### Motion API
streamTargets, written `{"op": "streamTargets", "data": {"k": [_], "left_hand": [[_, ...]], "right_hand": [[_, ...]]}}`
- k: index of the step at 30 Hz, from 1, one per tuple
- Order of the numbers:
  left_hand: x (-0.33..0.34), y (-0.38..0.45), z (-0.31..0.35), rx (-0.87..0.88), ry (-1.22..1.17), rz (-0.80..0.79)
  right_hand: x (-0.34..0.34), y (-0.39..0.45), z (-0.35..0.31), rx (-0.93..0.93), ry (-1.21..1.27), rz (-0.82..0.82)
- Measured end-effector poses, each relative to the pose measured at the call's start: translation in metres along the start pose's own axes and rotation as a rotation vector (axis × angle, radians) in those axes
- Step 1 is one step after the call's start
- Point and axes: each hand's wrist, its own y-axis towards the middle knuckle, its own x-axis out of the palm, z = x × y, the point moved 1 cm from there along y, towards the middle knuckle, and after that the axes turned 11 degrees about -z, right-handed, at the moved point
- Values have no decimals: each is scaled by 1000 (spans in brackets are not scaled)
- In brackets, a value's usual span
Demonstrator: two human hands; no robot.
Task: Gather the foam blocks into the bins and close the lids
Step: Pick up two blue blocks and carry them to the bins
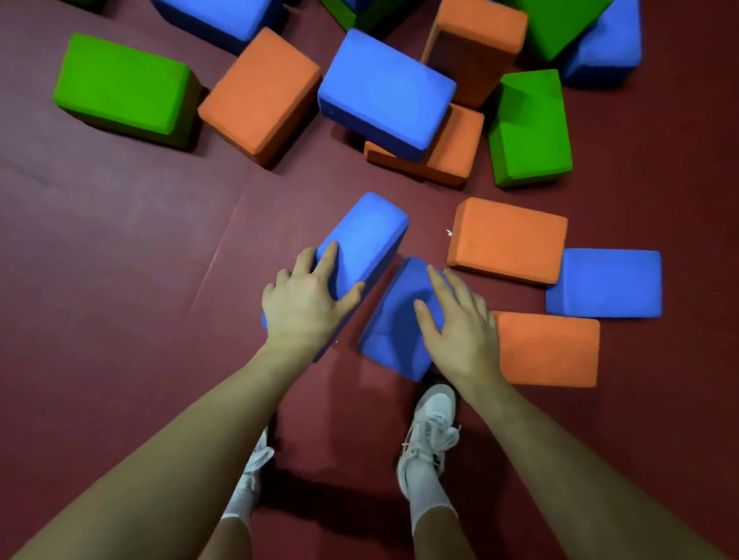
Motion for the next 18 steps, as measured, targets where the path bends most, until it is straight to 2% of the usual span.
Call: {"op": "streamTargets", "data": {"k": [3,6,9,12,13,18], "left_hand": [[39,14,21,-92,-27,-10],[75,23,38,-112,-37,-6],[112,34,46,-103,-19,-36],[140,40,40,-93,-36,70],[145,43,35,-95,-57,107],[146,49,18,34,-2,74]], "right_hand": [[20,18,41,-22,-41,-17],[42,35,75,8,-72,-49],[66,48,105,83,-69,-90],[98,58,131,155,-98,-149],[109,62,137,180,-95,-169],[158,77,145,323,3,-198]]}}
